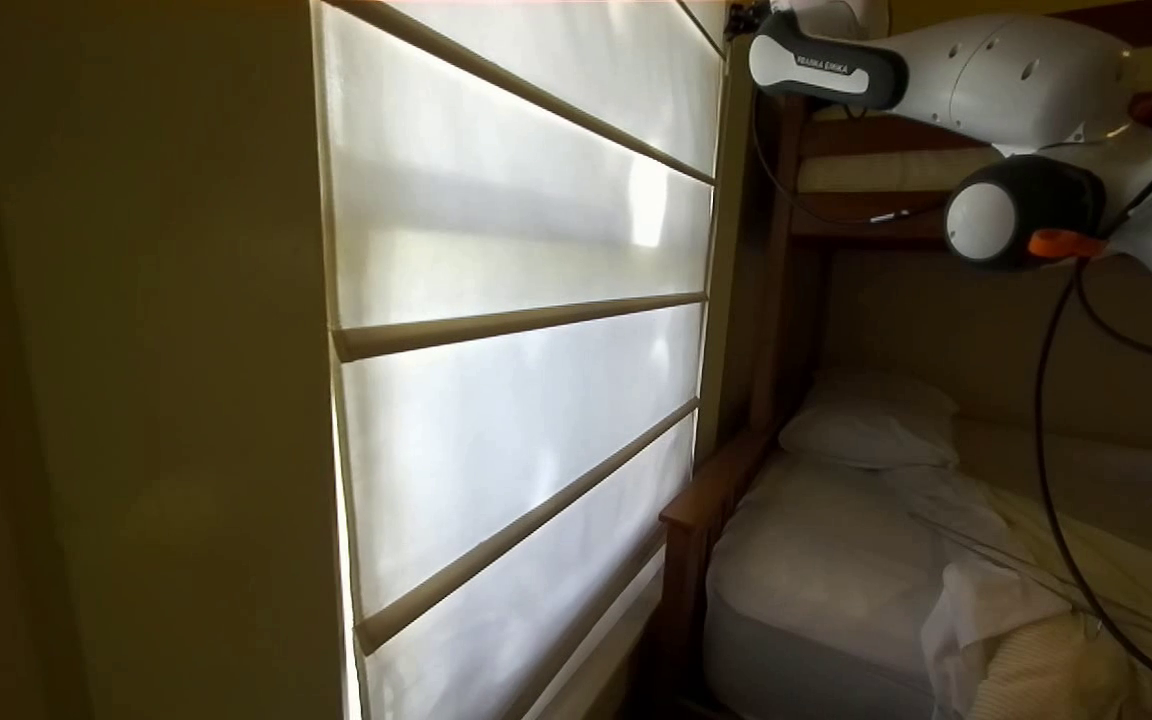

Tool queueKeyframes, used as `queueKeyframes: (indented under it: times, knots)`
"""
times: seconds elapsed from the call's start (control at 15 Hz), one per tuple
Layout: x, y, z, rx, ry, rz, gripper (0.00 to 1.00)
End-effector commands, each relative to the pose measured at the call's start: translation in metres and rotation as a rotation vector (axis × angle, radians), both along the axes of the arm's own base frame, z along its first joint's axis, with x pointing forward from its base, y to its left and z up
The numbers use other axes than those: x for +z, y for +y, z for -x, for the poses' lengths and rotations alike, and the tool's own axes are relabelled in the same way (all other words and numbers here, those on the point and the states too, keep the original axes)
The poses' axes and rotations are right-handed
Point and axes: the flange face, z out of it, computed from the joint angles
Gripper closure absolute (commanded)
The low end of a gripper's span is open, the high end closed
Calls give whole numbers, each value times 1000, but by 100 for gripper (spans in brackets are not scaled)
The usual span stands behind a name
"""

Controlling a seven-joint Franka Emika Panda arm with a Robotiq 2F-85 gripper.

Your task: Pull the cord on the right side of the window downwards

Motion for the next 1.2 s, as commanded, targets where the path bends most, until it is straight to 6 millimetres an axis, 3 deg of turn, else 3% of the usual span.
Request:
queueKeyframes:
  times: [0.0,0.27,0.6,0.93,1.13]
  knots:
    - [1,8,-2,-14,-26,27,77]
    - [2,11,-2,-7,-33,28,100]
    - [7,17,-1,34,-27,-4,100]
    - [11,42,-7,165,115,-91,100]
    - [7,42,-5,166,259,-124,100]
